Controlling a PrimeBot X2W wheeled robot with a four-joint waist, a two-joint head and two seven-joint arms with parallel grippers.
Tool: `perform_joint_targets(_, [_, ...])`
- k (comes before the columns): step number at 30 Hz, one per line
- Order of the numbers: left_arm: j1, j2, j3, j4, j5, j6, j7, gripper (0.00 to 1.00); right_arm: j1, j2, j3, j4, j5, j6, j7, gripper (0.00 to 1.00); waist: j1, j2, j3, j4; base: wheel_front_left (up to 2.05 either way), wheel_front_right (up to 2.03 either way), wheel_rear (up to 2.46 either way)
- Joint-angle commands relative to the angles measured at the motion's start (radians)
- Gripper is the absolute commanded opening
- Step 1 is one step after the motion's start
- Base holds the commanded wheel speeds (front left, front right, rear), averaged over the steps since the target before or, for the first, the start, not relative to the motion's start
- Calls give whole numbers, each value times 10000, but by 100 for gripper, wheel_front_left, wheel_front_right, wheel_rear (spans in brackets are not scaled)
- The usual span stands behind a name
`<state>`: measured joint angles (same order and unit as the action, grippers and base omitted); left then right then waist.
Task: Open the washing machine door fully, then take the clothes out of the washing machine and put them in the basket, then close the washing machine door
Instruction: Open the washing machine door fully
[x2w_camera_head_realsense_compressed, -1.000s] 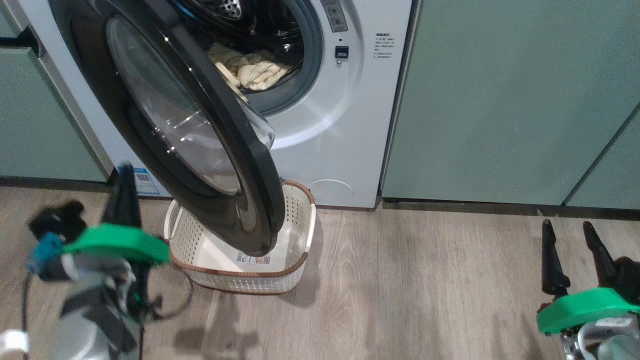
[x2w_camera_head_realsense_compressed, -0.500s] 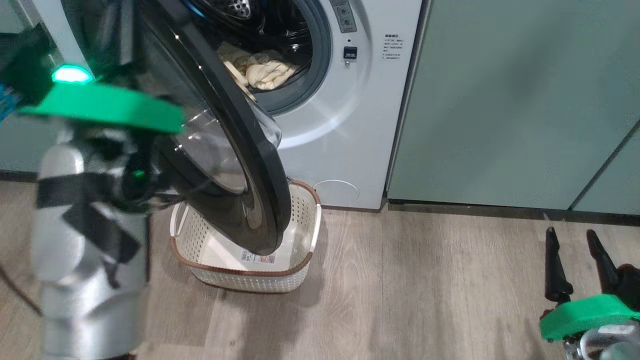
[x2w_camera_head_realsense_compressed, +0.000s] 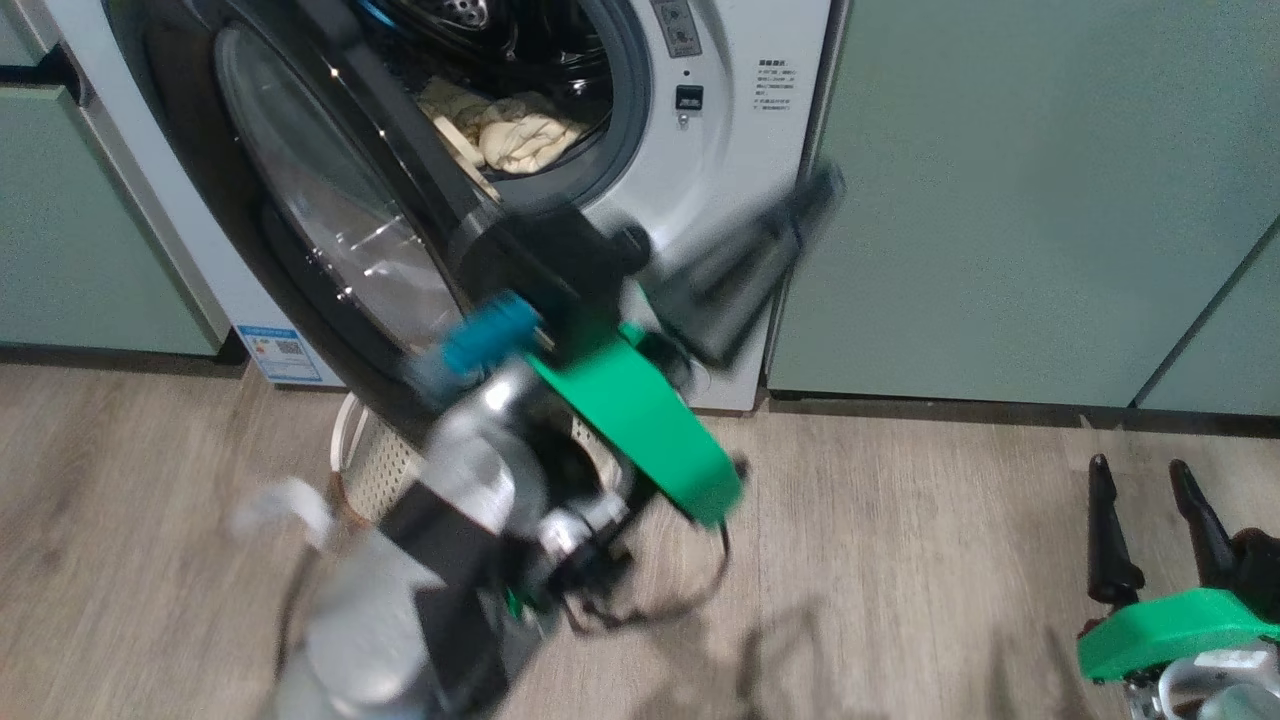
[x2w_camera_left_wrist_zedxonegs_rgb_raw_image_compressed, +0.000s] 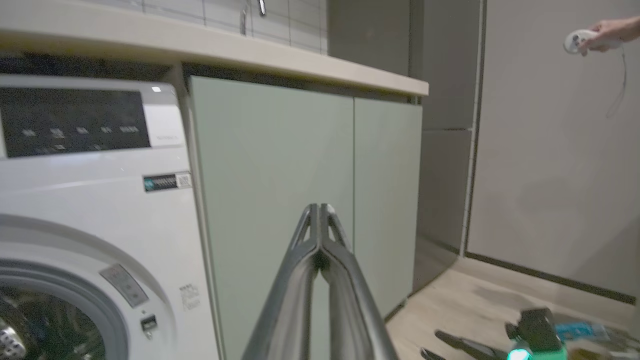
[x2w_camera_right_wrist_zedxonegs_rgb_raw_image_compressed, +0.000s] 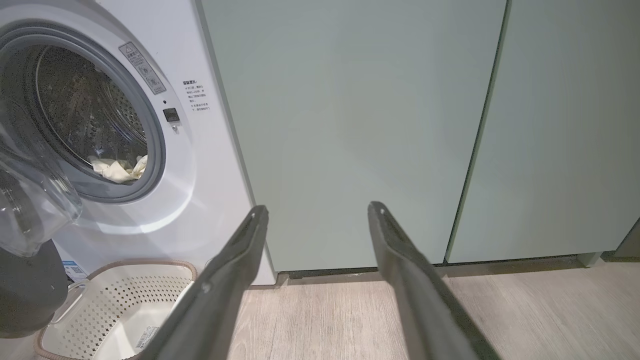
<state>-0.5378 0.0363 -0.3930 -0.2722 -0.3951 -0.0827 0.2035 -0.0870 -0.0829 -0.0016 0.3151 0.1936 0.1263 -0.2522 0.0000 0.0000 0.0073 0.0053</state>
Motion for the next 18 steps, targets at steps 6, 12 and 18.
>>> perform_joint_targets(6, [677, 145, -1179, 314, 531, 75, -87, 0, -395, -10, 181, -225, 75, 44, -95, 100, 0, 0, -5, -40, 0, 0, 0])
perform_joint_targets(12, [1199, 148, -1757, 1727, 815, 116, -854, 0, -411, 2, 247, -199, 84, 44, -95, 100, 0, 0, -39, -105, 0, 0, 0])
perform_joint_targets(18, [1535, 146, -1761, 3256, 917, 426, -2011, 0, -355, 7, 285, -204, 110, 44, -95, 100, 0, 0, -79, -149, 0, 0, 0])
